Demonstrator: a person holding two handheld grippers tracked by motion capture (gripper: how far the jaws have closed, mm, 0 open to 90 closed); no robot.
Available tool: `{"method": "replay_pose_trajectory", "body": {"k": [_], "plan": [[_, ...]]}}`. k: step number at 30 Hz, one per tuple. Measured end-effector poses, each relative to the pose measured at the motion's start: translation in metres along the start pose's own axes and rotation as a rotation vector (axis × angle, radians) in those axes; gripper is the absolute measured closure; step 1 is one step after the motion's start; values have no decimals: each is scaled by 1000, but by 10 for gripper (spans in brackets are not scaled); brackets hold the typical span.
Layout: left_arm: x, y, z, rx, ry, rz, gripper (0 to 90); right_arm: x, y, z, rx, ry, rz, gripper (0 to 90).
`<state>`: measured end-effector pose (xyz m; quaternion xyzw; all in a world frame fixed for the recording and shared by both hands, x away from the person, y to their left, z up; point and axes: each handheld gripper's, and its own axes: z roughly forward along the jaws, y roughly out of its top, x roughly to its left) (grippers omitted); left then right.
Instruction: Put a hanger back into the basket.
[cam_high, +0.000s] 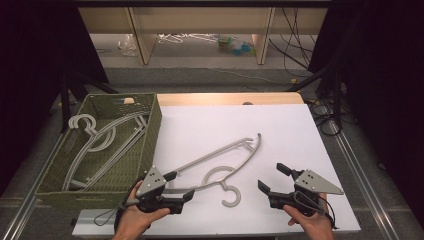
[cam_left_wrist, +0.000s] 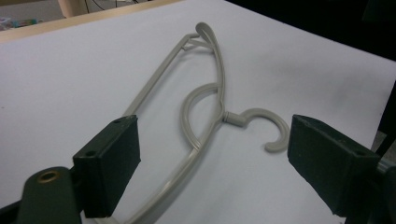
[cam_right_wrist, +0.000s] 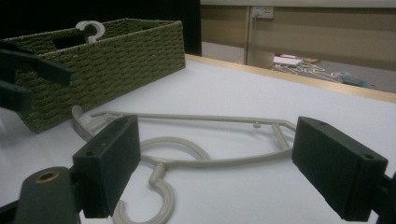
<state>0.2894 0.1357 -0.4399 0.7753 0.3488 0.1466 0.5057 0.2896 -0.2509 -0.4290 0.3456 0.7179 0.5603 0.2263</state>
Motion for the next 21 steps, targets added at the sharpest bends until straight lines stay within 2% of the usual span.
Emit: {"method": "replay_pose_trajectory", "body": {"k": [2,3,4,10,15,16,17,18,21], "plan": [[0,-1,1,5,2,12,170,-1,0,0,-3,-14,-16,160],[0,-2,3,11,15,30,170,-1,0,0,-1,-1,-5,160],[0,-3,3,16,15,13,169,-1,0,0,1,1,-4,160],[2,-3,4,18,15,18,168,-1,0,1,-9,8,-5,160],[1,-4,9,45,2,41,168,-1,-1,1,-9,6,-2,160],[1,-4,10,55,7,47,169,-2,-1,1,-12,-9,-10,160],[1,-4,13,69,-7,48,176,0,-1,1,4,1,10,160],[1,-4,13,69,-7,48,193,0,-1,1,4,1,10,160],[1,-3,21,108,-21,58,190,0,0,1,-2,0,-7,160]]}}
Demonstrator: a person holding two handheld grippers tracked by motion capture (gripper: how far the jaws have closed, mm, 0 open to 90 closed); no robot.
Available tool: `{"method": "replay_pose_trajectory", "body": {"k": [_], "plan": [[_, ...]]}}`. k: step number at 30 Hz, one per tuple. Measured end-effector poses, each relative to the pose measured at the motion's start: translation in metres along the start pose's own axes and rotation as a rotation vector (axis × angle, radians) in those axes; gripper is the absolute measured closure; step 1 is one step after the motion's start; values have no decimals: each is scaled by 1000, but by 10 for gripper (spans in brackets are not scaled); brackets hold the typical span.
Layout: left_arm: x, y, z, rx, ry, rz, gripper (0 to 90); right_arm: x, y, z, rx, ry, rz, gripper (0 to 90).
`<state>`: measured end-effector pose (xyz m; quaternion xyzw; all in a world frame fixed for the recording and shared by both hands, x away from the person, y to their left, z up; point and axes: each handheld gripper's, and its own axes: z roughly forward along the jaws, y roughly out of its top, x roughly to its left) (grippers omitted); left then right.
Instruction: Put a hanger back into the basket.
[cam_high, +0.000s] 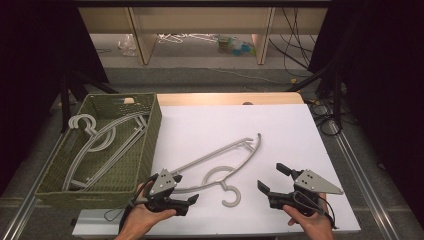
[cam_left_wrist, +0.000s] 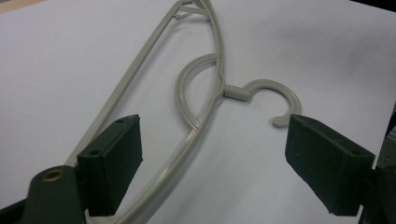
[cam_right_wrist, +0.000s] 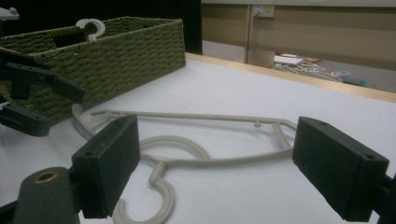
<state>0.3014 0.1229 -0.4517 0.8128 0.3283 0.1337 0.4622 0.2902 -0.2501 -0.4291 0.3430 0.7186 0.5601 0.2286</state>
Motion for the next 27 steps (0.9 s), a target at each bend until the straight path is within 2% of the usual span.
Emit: {"method": "replay_pose_trajectory", "body": {"k": [2,4,5,7,8,9,10,11,12,13,14,16,18,19,20,22,25,26,27], "plan": [[0,1,3,8,-5,9,192,1,0,-1,5,-6,5,160],[0,5,13,88,-6,72,199,1,0,0,-3,-11,2,160],[0,7,17,109,-11,92,200,1,0,0,3,1,6,160],[-2,10,26,144,-19,126,203,1,0,0,7,5,-6,161],[-2,10,26,144,-19,126,212,0,0,0,-5,-11,-16,161],[-3,15,34,191,3,151,224,2,1,-1,8,3,2,161],[-3,15,34,191,3,151,229,1,1,0,2,9,-8,160],[-4,18,43,245,-2,165,229,3,1,-1,8,8,14,161],[-3,19,47,282,0,163,230,2,1,-1,-4,0,-2,161],[-3,19,47,282,0,163,236,2,1,-1,-2,-2,1,161],[0,20,52,320,6,163,241,2,1,-1,-4,1,2,161],[3,19,55,364,-5,158,250,2,1,-1,-6,2,-4,161],[5,19,57,381,-4,164,250,2,1,-1,-5,-4,-1,161],[6,19,60,395,-2,158,272,3,1,0,-8,12,9,161],[8,20,62,405,-12,153,282,2,1,0,-10,11,-3,161],[9,21,63,405,-7,152,313,3,1,0,-2,-1,-2,161],[14,25,65,436,-25,144,332,3,1,0,-2,2,-2,161],[16,26,67,446,-36,159,379,3,1,0,-4,12,-3,161],[17,26,68,446,-40,157,391,3,1,0,-1,2,-5,162]]}}
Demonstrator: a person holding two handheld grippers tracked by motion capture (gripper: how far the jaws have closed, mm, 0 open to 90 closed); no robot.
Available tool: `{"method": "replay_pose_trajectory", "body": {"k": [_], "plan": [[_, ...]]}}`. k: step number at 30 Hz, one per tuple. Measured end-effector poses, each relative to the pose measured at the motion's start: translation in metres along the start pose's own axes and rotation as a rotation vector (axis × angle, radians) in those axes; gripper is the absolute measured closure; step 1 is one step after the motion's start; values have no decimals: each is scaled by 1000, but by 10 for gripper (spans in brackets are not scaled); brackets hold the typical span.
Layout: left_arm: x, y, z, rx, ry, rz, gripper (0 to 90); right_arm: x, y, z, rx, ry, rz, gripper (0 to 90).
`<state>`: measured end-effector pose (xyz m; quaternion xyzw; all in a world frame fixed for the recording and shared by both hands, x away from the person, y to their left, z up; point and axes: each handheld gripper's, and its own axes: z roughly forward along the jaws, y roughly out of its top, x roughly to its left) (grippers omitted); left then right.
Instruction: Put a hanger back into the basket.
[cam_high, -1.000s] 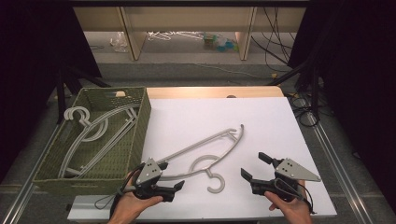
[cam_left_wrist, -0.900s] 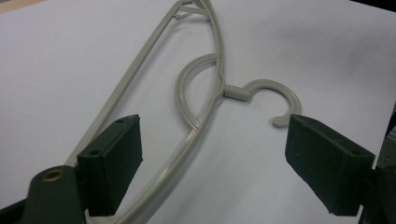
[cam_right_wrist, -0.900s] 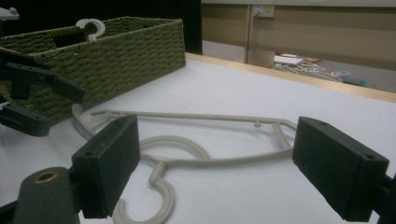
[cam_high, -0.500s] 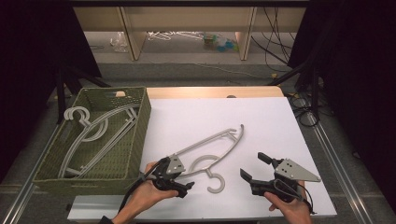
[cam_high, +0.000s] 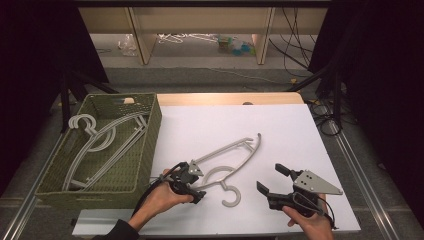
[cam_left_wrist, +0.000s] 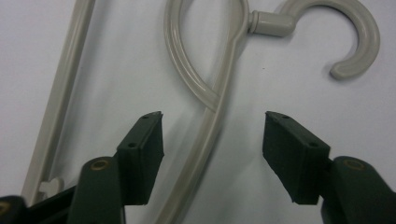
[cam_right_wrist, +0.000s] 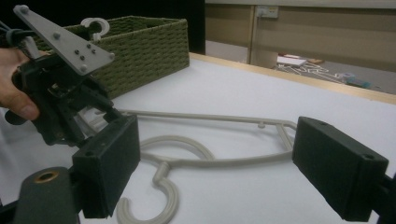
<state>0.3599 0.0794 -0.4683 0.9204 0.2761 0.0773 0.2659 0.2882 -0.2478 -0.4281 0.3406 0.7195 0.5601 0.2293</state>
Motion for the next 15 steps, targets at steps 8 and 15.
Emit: {"method": "replay_pose_trajectory", "body": {"k": [8,15], "plan": [[0,5,9,34,-20,9,507,0,0,0,-3,8,8,162],[1,10,6,95,-26,57,626,0,0,0,0,-2,4,165]]}}
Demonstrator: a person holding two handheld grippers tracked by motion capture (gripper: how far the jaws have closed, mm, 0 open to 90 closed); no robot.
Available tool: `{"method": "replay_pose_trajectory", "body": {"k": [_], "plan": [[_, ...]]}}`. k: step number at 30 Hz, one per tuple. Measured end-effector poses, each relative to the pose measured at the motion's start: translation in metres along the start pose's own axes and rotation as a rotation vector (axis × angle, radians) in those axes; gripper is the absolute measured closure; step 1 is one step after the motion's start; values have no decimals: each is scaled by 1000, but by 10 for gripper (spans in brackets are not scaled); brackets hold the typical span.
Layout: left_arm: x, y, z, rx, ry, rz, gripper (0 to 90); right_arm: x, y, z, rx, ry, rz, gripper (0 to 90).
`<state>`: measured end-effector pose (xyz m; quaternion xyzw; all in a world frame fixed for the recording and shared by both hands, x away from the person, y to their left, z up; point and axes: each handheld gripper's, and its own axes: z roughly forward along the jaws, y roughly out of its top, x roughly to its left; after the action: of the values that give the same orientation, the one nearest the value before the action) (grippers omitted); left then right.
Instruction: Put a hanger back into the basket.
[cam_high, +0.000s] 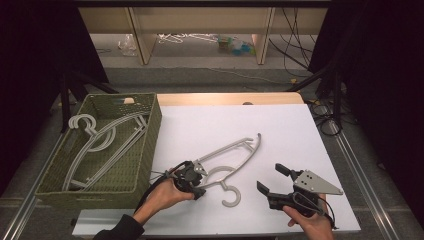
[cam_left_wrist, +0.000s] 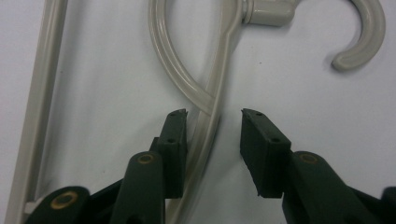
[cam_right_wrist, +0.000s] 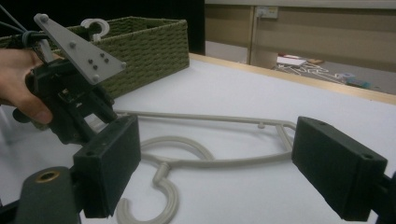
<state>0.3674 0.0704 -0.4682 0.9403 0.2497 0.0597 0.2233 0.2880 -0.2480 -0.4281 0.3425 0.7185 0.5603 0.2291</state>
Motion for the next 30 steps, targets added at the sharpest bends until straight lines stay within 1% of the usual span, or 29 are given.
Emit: {"method": "replay_pose_trajectory", "body": {"k": [1,2,3,5,7,9,10,11,12,13,14,15,16,17,18,19,20,22,23,24,25,27,28,30], "plan": [[0,0,0,0,0,0,641,0,0,0,-2,2,-3,166],[-2,1,0,1,-3,-13,660,0,1,0,-4,2,-1,166],[-4,2,1,-5,-4,1,690,0,1,0,-1,3,0,166],[-5,2,1,-1,-9,6,743,0,0,0,0,4,-3,166],[-7,4,1,13,-5,33,758,0,0,0,-9,7,-2,166],[-7,5,1,18,-8,29,759,0,1,0,-3,1,2,166],[-7,6,1,21,-7,33,762,0,0,0,0,5,-3,166],[-7,7,1,40,-8,31,762,1,0,0,-4,11,1,166],[-7,9,1,53,-11,42,761,0,0,0,-8,12,-3,167],[-8,10,1,64,-6,29,753,0,1,0,-6,7,-1,166],[-8,10,1,64,-6,29,745,0,1,0,1,4,-2,167],[-7,11,2,66,-2,17,731,0,0,0,0,7,-7,167],[-7,11,2,61,-6,-1,731,0,0,0,0,7,-7,167],[-5,12,2,80,-18,1,725,1,0,1,-8,13,-4,167],[-5,13,3,76,-21,-21,726,0,1,1,-7,12,-4,167],[-4,14,3,84,-22,-21,726,1,0,1,-6,9,-2,167],[-4,15,3,94,-16,-10,729,1,0,0,1,5,-3,167],[-6,16,3,97,-16,-8,751,0,0,0,-2,14,-6,167],[-6,16,3,103,-18,10,759,0,0,1,-9,13,-3,167],[-5,17,3,107,-27,19,766,1,1,0,9,13,1,167],[-5,17,3,107,-27,19,772,1,1,0,9,13,1,167],[-4,16,3,85,-44,32,792,1,0,1,-10,15,-7,167],[-4,16,1,87,-48,28,808,1,1,0,-9,13,-2,167],[-2,17,-1,84,-48,33,811,0,0,1,-6,11,0,167]]}}
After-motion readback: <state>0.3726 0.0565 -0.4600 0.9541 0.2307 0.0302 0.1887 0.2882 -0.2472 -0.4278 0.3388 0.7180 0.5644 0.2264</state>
